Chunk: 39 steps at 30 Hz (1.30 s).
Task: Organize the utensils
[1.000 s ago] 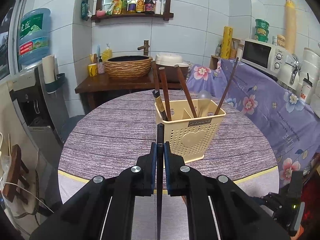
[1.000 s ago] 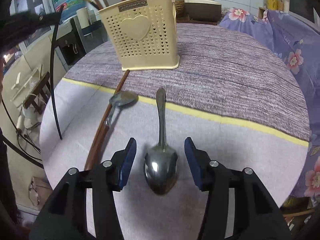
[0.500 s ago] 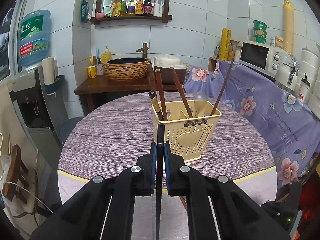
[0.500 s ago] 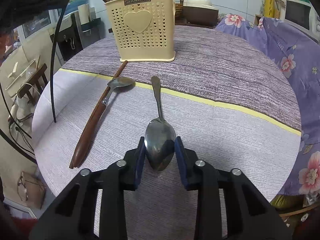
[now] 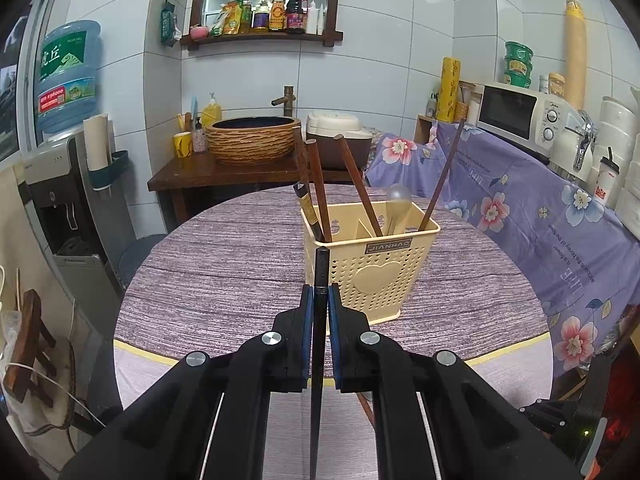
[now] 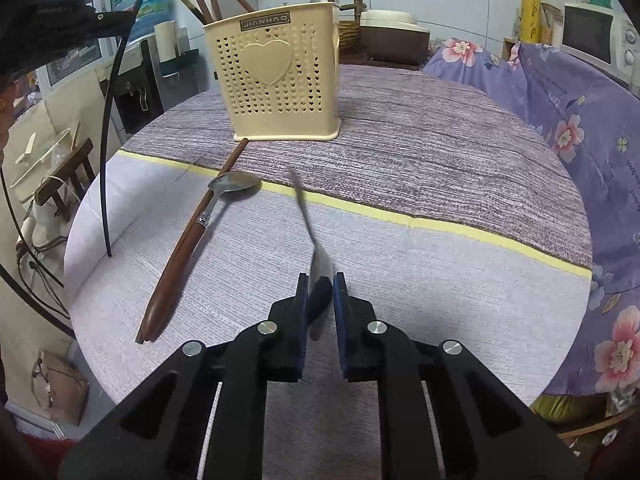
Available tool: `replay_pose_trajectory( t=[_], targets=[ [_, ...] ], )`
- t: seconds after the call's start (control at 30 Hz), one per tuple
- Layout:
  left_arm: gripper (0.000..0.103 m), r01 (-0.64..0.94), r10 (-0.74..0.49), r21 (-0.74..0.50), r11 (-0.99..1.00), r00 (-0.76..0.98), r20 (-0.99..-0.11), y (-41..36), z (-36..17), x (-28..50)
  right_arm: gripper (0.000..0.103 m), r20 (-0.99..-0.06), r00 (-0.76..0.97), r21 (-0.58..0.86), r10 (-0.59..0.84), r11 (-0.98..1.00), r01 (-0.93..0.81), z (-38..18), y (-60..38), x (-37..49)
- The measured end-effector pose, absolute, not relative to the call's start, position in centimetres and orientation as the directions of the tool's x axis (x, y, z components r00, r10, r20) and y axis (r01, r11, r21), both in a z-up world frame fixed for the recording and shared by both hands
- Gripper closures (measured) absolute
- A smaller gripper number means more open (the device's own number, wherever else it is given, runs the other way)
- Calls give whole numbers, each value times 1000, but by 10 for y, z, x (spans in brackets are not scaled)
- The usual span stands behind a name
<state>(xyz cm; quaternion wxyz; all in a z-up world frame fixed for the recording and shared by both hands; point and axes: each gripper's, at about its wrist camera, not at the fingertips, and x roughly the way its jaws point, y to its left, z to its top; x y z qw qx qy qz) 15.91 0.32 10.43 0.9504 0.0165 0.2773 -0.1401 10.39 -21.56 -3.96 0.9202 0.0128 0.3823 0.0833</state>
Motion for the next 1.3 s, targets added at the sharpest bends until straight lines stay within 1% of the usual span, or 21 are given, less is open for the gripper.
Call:
replay_pose_trajectory(
  t=[0.13, 0.2, 0.33, 0.43, 0.53, 0.6, 0.67, 0.7, 0.73, 0.77, 0.8, 0.93, 1.03, 1.07, 1.2, 1.3],
  targets=[
    [94, 280, -260, -44, 959, 806, -531, 2, 104, 159, 90, -687, 713, 102, 141, 990, -97, -47, -223, 101],
    [94, 278, -259, -45, 960, 807, -531, 2, 104, 159, 90, -673, 723, 131, 153, 988, -88, -47, -228, 99],
    [94, 275, -259, -50, 960, 807, -530, 3, 104, 159, 95, -623, 768, 118, 147, 989, -94, -25, -232, 94],
    [94, 272, -259, -54, 961, 809, -528, 4, 105, 159, 98, -580, 800, 114, 155, 988, -108, 2, -234, 93],
    [94, 271, -260, -58, 961, 809, -527, 4, 105, 159, 99, -589, 792, 118, 163, 986, -116, 8, -235, 97],
    [94, 273, -262, -57, 960, 809, -526, 3, 105, 159, 98, -575, 805, 112, 146, 989, -99, 6, -237, 92],
    [94, 277, -263, -55, 959, 809, -526, 2, 104, 158, 91, -587, 801, 103, 119, 992, -72, -1, -240, 92],
    [94, 279, -266, -55, 959, 808, -526, 1, 104, 159, 75, -602, 791, 109, 110, 993, -54, -7, -243, 93],
    [94, 281, -268, -56, 958, 807, -527, 1, 104, 159, 54, -604, 789, 119, 111, 992, -49, -10, -245, 92],
    [94, 283, -269, -56, 957, 806, -526, 1, 104, 159, 47, -601, 792, 125, 111, 991, -44, -14, -247, 91],
    [94, 285, -271, -56, 957, 807, -525, 0, 104, 158, 46, -601, 792, 131, 113, 990, -42, -19, -248, 89],
    [94, 286, -273, -56, 956, 808, -523, 1, 103, 157, 46, -627, 763, 138, 158, 986, -91, -40, -241, 85],
    [94, 287, -272, -54, 956, 807, -524, 1, 103, 157, 46, -637, 762, 53, 116, 993, -108, -50, -229, 86],
    [94, 288, -273, -55, 956, 807, -524, 2, 103, 156, 46, -638, 762, 47, 109, 994, -103, -53, -228, 87],
    [94, 289, -272, -50, 956, 808, -523, 1, 104, 156, 46, -631, 769, 43, 106, 994, -102, -56, -234, 92],
    [94, 289, -271, -50, 956, 807, -524, 1, 103, 156, 46, -621, 770, 69, 148, 989, -134, -56, -235, 98]
  ],
)
